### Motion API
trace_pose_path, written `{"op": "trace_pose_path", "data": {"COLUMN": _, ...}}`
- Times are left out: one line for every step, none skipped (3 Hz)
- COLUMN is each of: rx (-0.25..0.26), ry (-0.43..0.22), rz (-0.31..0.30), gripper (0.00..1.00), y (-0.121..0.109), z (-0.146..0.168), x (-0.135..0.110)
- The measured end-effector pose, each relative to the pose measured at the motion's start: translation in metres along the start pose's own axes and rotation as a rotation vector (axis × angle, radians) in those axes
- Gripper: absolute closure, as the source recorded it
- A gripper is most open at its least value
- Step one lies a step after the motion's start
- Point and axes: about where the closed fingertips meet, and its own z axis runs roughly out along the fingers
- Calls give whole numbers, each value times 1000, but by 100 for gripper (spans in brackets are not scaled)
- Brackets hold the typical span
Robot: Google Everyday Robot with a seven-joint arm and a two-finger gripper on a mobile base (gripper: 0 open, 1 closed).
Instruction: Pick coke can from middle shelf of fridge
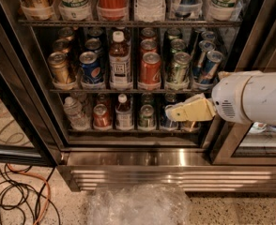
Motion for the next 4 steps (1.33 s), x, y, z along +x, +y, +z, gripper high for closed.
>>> {"op": "trace_pose_path", "data": {"rx": 14, "ry": -7, "rz": -7, "gripper": 0, "y": 3, "z": 6, "x": 3}}
{"op": "trace_pose_path", "data": {"rx": -18, "ry": 11, "rz": -28, "gripper": 0, "y": 24, "z": 36, "x": 15}}
{"op": "trace_pose_path", "data": {"rx": -18, "ry": 12, "rz": -30, "gripper": 18, "y": 25, "z": 37, "x": 16}}
{"op": "trace_pose_path", "data": {"rx": 6, "ry": 2, "rz": -37, "gripper": 32, "y": 22, "z": 32, "x": 12}}
